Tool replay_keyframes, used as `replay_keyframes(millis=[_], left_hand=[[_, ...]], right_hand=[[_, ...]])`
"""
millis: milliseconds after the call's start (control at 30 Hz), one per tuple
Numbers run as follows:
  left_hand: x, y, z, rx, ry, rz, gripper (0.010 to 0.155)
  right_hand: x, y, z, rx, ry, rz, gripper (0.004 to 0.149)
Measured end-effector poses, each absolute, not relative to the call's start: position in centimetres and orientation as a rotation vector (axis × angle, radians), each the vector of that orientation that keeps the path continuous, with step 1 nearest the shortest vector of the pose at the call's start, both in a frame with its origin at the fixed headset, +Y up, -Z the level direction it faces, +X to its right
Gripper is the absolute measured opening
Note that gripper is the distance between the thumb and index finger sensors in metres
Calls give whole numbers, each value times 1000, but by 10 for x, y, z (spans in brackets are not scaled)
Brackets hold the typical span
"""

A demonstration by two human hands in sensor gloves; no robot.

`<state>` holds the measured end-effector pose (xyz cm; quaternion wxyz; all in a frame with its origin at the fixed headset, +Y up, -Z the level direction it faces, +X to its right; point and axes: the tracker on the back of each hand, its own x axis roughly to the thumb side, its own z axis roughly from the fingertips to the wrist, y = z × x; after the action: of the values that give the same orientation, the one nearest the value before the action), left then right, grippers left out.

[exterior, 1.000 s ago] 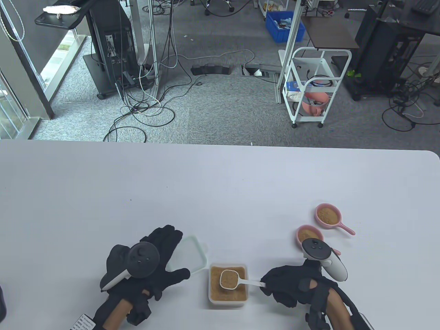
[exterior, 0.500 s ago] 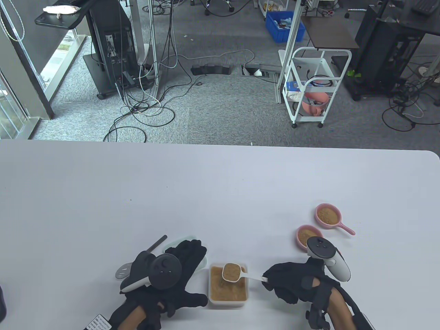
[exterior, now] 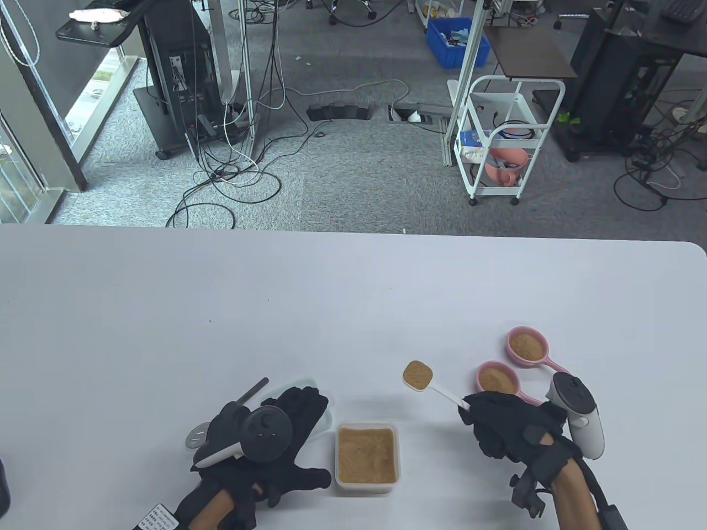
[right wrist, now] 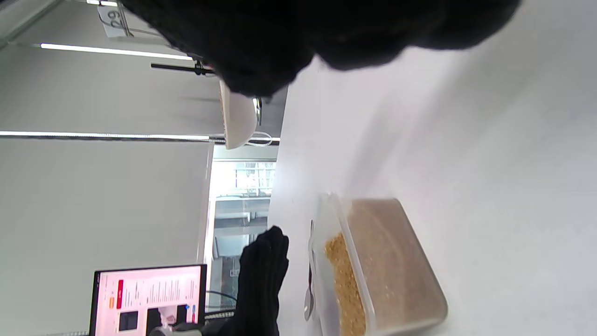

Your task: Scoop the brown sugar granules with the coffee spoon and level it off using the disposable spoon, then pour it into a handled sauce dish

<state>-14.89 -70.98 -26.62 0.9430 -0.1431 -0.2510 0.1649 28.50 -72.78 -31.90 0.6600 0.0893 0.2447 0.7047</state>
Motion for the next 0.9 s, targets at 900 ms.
replay_keyframes(millis=[900], left_hand=[[-150, -710, -266, -311, -500, 321, 110]], right_hand=[[367, -746, -312, -381, -39, 1426, 45]])
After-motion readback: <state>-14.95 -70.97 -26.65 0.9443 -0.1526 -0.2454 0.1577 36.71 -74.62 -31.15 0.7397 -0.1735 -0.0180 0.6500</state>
